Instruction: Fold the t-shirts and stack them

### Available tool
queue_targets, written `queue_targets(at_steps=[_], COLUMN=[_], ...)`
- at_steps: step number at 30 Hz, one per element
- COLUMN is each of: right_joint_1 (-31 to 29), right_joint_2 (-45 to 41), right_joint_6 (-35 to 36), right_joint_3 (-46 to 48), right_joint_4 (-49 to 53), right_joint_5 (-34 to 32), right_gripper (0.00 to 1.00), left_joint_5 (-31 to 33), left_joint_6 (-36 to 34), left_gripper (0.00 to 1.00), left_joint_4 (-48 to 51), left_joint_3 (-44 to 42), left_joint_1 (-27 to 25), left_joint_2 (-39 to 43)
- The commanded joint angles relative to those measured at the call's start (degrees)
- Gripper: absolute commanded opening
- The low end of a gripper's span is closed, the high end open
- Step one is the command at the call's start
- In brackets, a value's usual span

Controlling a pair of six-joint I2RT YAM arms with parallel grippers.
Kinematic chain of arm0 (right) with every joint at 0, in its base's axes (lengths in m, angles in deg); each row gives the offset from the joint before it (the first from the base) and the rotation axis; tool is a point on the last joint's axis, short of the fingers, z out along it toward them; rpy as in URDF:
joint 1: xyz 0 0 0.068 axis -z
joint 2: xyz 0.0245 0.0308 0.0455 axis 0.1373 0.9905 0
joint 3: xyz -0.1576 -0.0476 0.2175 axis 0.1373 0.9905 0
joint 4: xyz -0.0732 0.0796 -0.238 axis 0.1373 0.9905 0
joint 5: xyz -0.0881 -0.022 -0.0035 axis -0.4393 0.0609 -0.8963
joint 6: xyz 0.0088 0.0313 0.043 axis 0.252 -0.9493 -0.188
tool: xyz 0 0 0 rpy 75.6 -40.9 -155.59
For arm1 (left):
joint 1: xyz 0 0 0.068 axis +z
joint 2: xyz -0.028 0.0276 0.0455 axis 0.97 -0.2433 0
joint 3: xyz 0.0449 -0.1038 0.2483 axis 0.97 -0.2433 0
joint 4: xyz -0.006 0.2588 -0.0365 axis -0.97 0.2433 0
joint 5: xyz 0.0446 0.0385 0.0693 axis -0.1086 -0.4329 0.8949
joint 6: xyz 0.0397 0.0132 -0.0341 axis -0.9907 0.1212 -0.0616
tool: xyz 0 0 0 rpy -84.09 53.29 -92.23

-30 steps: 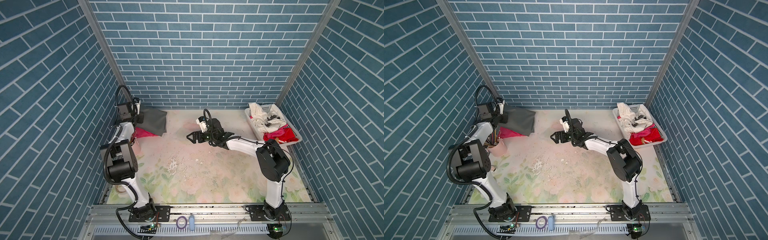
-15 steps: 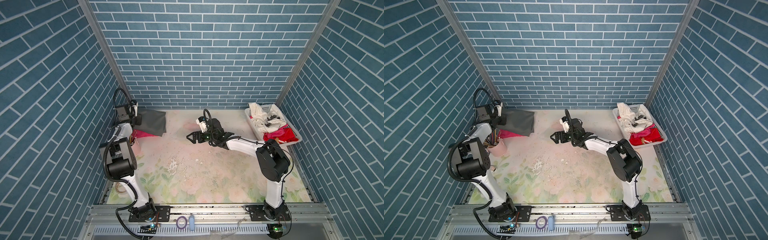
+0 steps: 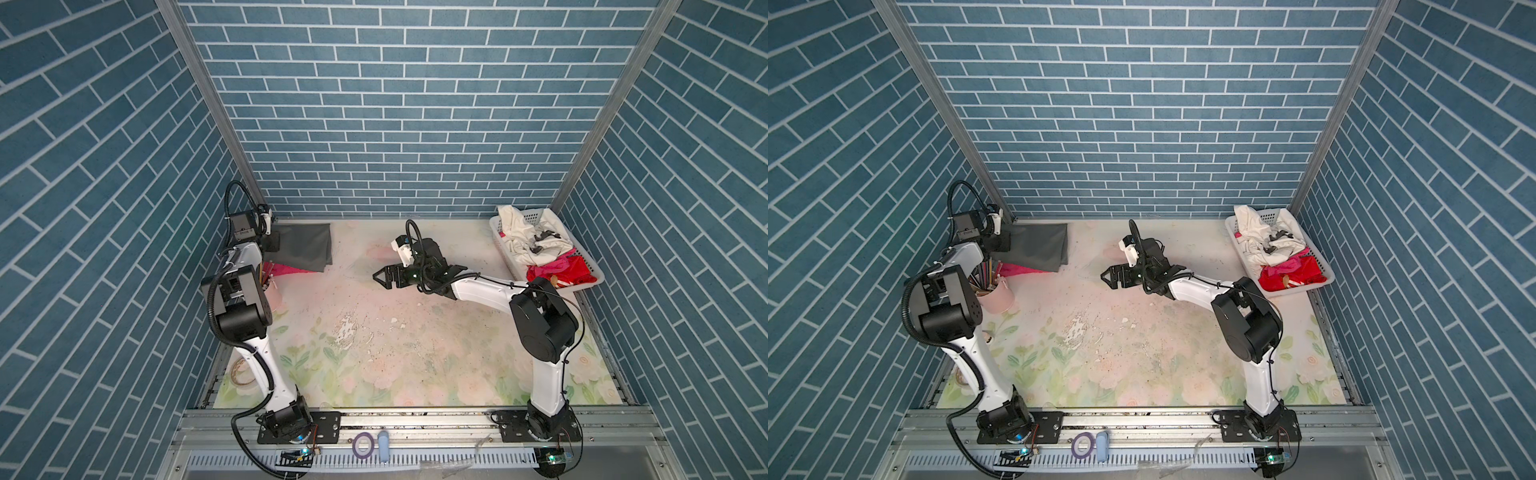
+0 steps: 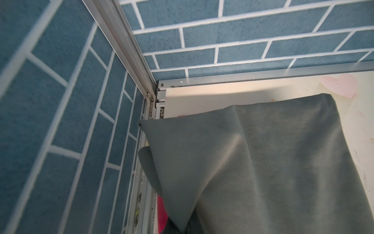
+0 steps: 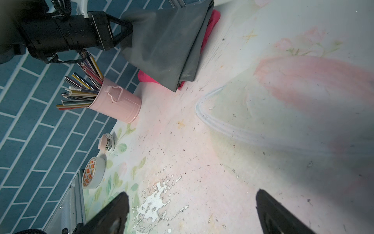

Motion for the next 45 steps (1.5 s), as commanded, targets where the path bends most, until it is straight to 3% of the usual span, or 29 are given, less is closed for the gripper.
queue_targets(at_steps=[1, 9, 10, 12, 13, 14, 15, 22, 30, 33, 39, 45], right_joint_1=[-0.5, -0.4, -0.5, -0.5, -0.5, -0.5, -0.5, -0.5, -0.5, 0.1, 6.3, 17.9], right_joint_2=[1.4, 1.5, 1.3, 1.1, 0.9, 0.9, 0.7, 0.1, -2.0, -4.1, -11.9, -27.9], right_joint_6=[-1.5, -2.3, -2.3, -2.2, -2.0, -2.0, -1.9, -2.1, -1.1, 1.6, 4.2, 6.2], right_joint_3=[-2.0, -1.8, -1.6, -1.3, -1.1, -1.0, -0.8, 0.1, 0.9, 1.0, 3.5, 15.0], right_joint_4=[0.6, 0.1, 0.1, 0.1, 0.2, 0.2, 0.2, -0.3, 0.1, 2.1, 5.1, 0.2], right_joint_5=[0.6, 0.7, 0.7, 0.5, 0.5, 0.4, 0.3, 0.0, -1.6, -4.1, -8.0, -15.6], right_gripper=[0.98, 0.98, 0.98, 0.98, 0.98, 0.98, 0.98, 0.98, 0.98, 0.98, 0.98, 0.99], left_joint_5=[2.7, 5.8, 6.6, 8.1, 9.0, 9.8, 10.9, 6.1, -0.5, 3.1, 3.1, 7.5], left_joint_6=[-0.2, 1.7, 2.0, 2.7, 2.9, 3.1, 3.1, 5.4, 10.5, 8.7, 8.7, 6.9], left_gripper=[0.00, 0.01, 0.14, 0.18, 0.34, 0.82, 0.88, 0.88, 0.88, 0.88, 0.88, 0.88], left_joint_4=[2.4, 4.7, 4.8, 5.3, 5.6, 5.6, 5.4, 6.3, 2.4, 2.2, -2.5, -11.9], left_joint_3=[2.5, 3.6, 3.5, 3.8, 4.3, 4.6, 5.1, 11.5, 11.2, 9.8, 2.4, -15.0], left_joint_1=[0.4, 0.5, 0.5, 0.4, 0.5, 0.4, 0.4, 0.2, -1.8, -4.8, -10.7, -20.7], left_joint_2=[-1.2, -2.3, -2.3, -2.3, -2.1, -1.9, -1.5, 1.2, 6.9, 10.4, 22.1, 37.7])
